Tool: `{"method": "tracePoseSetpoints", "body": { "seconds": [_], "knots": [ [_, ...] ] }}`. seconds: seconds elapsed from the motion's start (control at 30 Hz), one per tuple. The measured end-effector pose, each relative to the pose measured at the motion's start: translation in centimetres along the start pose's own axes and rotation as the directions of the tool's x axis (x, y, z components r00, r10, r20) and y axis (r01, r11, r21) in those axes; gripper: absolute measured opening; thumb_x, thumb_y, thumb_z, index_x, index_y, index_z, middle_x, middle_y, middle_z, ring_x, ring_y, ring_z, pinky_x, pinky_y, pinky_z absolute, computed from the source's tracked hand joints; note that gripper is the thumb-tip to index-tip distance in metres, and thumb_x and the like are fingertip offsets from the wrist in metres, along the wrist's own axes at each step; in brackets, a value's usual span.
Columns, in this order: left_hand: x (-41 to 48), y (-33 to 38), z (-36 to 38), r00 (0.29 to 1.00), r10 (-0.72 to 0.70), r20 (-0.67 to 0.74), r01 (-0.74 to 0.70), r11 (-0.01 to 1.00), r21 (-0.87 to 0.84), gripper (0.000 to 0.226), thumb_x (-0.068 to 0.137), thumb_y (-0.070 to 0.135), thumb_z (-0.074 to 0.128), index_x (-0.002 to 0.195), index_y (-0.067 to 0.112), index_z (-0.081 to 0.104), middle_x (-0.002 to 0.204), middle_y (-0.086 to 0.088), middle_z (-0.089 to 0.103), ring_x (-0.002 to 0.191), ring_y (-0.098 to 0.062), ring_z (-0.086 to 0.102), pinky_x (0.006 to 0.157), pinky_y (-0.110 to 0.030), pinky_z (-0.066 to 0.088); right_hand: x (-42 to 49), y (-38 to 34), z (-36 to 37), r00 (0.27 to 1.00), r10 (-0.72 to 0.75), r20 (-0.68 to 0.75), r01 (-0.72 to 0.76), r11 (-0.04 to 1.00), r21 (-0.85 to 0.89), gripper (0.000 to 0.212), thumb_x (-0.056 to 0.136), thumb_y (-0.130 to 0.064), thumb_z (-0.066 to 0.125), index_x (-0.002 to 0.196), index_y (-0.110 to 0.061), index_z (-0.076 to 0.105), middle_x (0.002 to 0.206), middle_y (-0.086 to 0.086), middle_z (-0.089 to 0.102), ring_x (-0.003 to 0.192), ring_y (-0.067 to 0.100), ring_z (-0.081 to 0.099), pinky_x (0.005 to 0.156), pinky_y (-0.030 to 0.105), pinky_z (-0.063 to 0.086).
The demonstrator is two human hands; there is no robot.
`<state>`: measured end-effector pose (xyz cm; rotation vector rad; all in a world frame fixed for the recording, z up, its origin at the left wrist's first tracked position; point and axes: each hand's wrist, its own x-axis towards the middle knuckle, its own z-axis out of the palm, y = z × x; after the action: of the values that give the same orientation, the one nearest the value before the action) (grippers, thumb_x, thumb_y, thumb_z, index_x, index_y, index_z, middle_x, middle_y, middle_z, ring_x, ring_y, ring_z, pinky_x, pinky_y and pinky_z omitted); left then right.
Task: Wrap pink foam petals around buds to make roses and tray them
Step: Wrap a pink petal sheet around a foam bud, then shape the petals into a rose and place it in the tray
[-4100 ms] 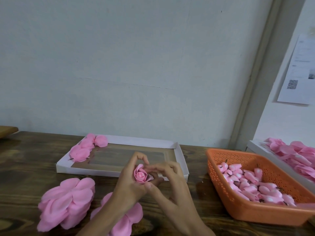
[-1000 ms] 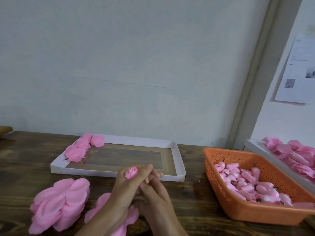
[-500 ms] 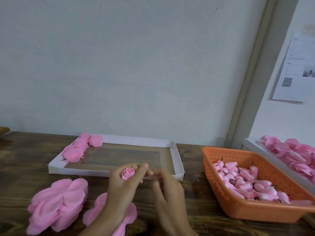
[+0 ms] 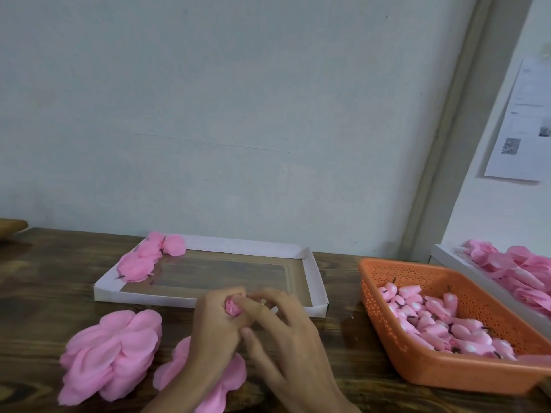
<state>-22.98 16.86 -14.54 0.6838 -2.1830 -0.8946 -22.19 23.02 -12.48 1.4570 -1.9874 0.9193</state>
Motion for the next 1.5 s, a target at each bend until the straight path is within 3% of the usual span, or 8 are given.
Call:
{"method": "tracePoseSetpoints", "body": {
  "seconds": [0.23,0.57,0.7,0.83,1.03,1.17,1.33,1.5],
  "knots": [
    [3.5,-5.1,-9.0,0.989,0.078,0.123,0.006,0.821,-0.570,0.049,0.086,-0.009,0.074,0.058,0.030,0.064,0.052,0.013,0.063,0.049,-0.001,0.059,0.048,-0.014,0.047,0.0,-0.1,0.6,0.992,0.119,-0.053,-0.104,0.970,0.220,0.037,0.103,-0.036,0.062,0.138,-0.043,0.057,0.137,-0.018,0.054,0.123,0.009,0.058,0.096,0.026,0.051],
    [1.9,-3.8,-7.1,0.919,-0.040,0.392,0.382,0.327,-0.864,0.025,0.080,0.037,0.074,0.091,0.016,0.083,0.084,-0.012,0.074,0.067,-0.019,0.071,0.061,-0.031,0.051,-0.1,-1.0,2.7,0.897,0.426,0.119,-0.402,0.671,0.623,0.029,0.093,-0.027,0.073,0.120,-0.039,0.071,0.111,-0.012,0.077,0.105,0.012,0.074,0.089,0.036,0.061],
    [1.7,-3.5,-7.3,0.917,0.050,0.397,0.357,0.343,-0.869,0.062,0.051,0.067,0.084,0.078,0.012,0.074,0.091,-0.011,0.077,0.089,-0.020,0.076,0.070,-0.034,0.057,0.1,-0.8,2.7,0.856,0.484,0.180,-0.466,0.576,0.672,0.022,0.093,-0.024,0.074,0.113,-0.034,0.076,0.105,-0.003,0.079,0.102,0.017,0.074,0.093,0.046,0.061],
    [2.3,-4.1,-7.6,0.870,0.017,0.493,0.458,0.343,-0.820,0.042,0.088,0.039,0.067,0.072,0.000,0.061,0.111,-0.045,0.061,0.081,-0.028,0.075,0.048,-0.027,0.051,0.7,-0.5,2.0,0.818,0.443,0.367,-0.523,0.305,0.796,0.023,0.105,-0.013,0.062,0.117,-0.023,0.080,0.098,0.003,0.076,0.089,0.016,0.067,0.084,0.033,0.055],
    [2.3,-3.7,-7.5,0.897,0.020,0.441,0.389,0.440,-0.810,0.042,0.095,0.037,0.067,0.078,-0.001,0.062,0.095,-0.031,0.072,0.071,-0.017,0.073,0.043,-0.017,0.048,0.8,-0.5,2.8,0.777,0.427,0.462,-0.501,-0.025,0.865,0.024,0.103,-0.012,0.058,0.121,-0.011,0.074,0.112,0.014,0.077,0.098,0.022,0.072,0.080,0.032,0.060],
    [2.6,-3.7,-7.7,0.913,-0.008,0.409,0.367,0.457,-0.810,0.034,0.073,0.047,0.084,0.067,0.015,0.074,0.071,-0.004,0.072,0.053,-0.011,0.064,0.043,-0.021,0.050,0.5,-0.2,3.0,0.850,0.373,0.372,-0.452,0.157,0.878,0.030,0.105,-0.008,0.059,0.133,-0.014,0.067,0.116,0.011,0.077,0.104,0.021,0.072,0.088,0.033,0.059],
    [3.9,-4.6,-8.2,0.963,-0.003,0.270,0.249,0.395,-0.884,0.050,0.088,0.041,0.080,0.064,0.002,0.061,0.085,-0.035,0.067,0.082,-0.031,0.076,0.062,-0.035,0.060,-0.6,0.4,3.0,0.924,0.358,0.138,-0.382,0.826,0.414,0.026,0.109,-0.046,0.045,0.130,-0.039,0.059,0.115,-0.014,0.069,0.110,0.010,0.065,0.093,0.036,0.053],
    [5.5,-5.9,-8.7,0.999,-0.030,0.020,0.033,0.545,-0.838,0.053,0.097,0.031,0.068,0.047,0.020,0.052,0.050,-0.007,0.051,0.051,-0.023,0.058,0.055,-0.022,0.051,-0.9,0.8,3.5,0.926,0.265,0.269,-0.290,0.955,0.057,0.019,0.095,-0.040,0.066,0.110,-0.030,0.072,0.109,-0.015,0.065,0.102,-0.001,0.053,0.088,0.017,0.044]
  ]
}}
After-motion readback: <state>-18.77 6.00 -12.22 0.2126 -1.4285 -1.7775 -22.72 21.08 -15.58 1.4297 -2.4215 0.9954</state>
